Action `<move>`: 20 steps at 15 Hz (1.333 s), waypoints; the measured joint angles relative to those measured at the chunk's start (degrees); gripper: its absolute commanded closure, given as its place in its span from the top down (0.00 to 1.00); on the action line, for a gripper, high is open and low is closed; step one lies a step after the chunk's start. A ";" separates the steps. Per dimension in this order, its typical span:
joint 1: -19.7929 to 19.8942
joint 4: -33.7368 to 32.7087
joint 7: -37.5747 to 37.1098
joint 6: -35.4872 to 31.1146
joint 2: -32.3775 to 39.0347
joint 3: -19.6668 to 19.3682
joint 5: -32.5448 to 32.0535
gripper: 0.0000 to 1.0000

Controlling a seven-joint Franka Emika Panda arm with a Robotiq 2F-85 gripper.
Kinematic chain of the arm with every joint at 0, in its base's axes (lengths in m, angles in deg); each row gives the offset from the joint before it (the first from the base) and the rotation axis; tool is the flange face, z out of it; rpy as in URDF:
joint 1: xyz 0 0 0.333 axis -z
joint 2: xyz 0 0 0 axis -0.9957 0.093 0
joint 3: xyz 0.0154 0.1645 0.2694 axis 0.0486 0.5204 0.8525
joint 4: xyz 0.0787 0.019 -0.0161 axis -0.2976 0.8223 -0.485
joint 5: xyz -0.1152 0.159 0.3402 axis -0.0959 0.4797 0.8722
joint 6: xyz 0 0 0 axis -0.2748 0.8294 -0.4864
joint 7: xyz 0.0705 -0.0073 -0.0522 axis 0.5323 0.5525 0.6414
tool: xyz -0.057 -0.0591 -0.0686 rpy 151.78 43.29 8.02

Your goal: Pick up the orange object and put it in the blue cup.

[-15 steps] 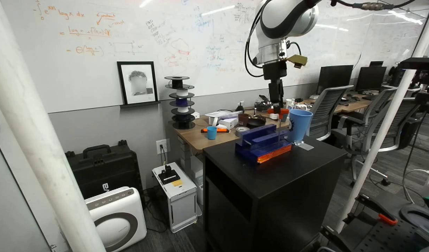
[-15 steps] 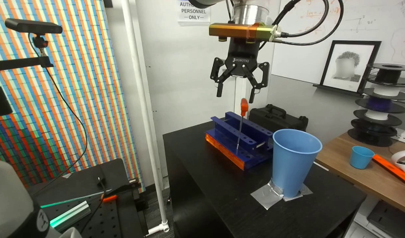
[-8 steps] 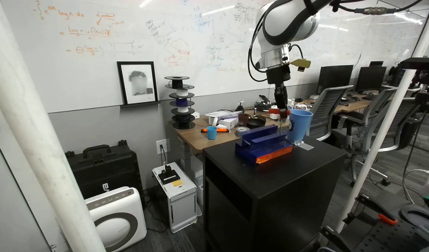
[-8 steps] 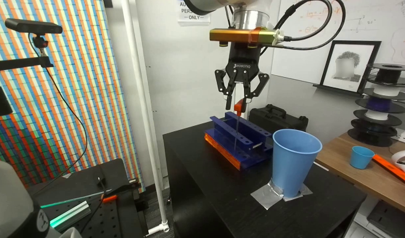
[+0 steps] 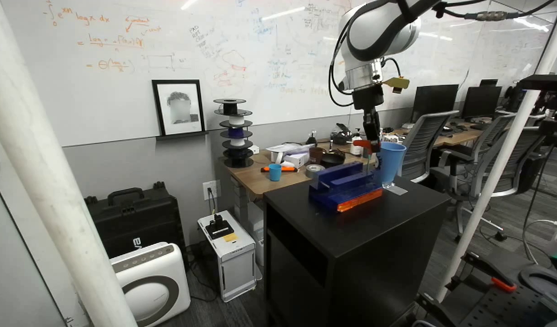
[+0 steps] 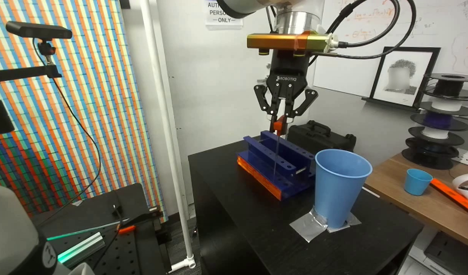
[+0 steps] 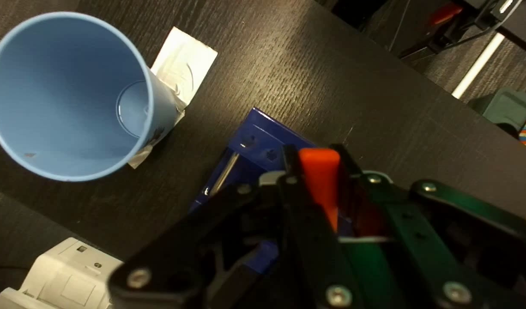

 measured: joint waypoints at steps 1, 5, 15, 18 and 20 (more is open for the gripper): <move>0.10 -0.03 0.00 0.00 -0.24 -0.09 -0.09 0.17; 0.22 -0.26 0.00 0.00 -1.88 -0.27 -0.32 0.17; -0.13 -3.20 -0.02 0.16 -8.44 0.06 -0.01 0.17; -0.34 -4.51 -0.02 0.87 -10.01 0.10 0.83 0.17; -0.34 -5.39 -0.84 1.72 -11.07 0.05 0.96 0.16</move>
